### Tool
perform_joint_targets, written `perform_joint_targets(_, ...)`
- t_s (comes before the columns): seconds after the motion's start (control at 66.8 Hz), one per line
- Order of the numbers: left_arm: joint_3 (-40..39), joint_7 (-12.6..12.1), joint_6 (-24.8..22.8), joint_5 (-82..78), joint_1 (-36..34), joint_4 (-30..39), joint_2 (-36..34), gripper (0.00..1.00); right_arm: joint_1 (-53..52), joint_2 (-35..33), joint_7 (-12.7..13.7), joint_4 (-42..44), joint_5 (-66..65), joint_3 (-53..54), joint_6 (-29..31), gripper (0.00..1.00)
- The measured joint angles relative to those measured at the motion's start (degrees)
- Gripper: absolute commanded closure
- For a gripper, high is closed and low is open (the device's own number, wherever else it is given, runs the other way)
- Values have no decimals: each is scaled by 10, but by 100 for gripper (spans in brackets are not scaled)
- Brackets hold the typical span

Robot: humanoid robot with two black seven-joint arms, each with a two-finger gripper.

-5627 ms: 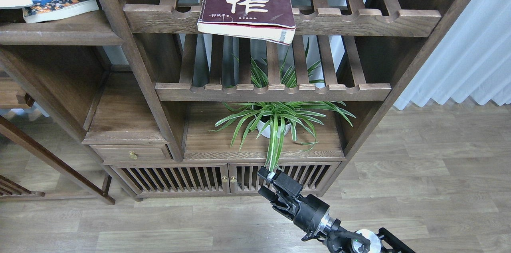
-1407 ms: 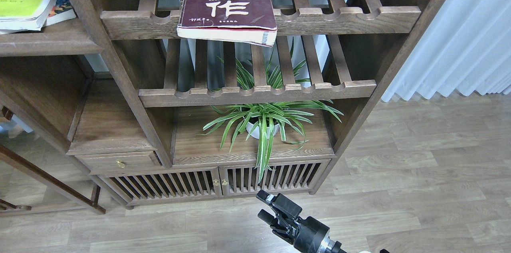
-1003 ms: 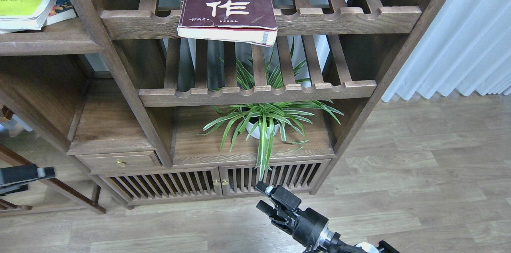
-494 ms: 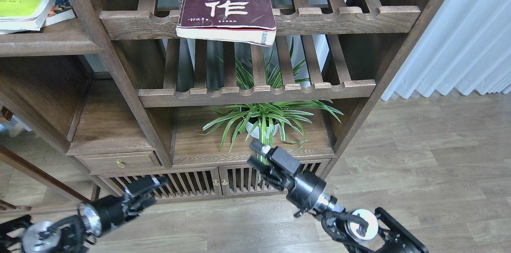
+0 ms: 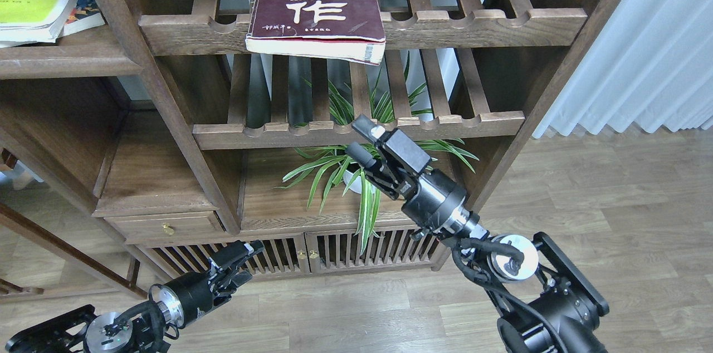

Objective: Organize books on shelf
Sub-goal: 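Raise the right gripper up to the dark red book on the top shelf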

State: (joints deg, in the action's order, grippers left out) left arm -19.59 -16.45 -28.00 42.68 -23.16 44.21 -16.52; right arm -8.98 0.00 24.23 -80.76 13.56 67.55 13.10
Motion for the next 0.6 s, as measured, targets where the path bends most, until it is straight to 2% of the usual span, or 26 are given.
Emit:
perform_joint_targets(0.12,0,-2,0,0,2,-1,0,1,-16,0,-4,-18,-16,1,-41,1)
perform_joint_targets(0.269,1,-5,0,-1,5,-1,-1,1,-49,0,-28,-43,-28,2,-89,1)
perform_joint_targets(0.599,4,-5,0,-1,6,-25,-1,1,-120,0,-32,-59,-30,21,-168,1)
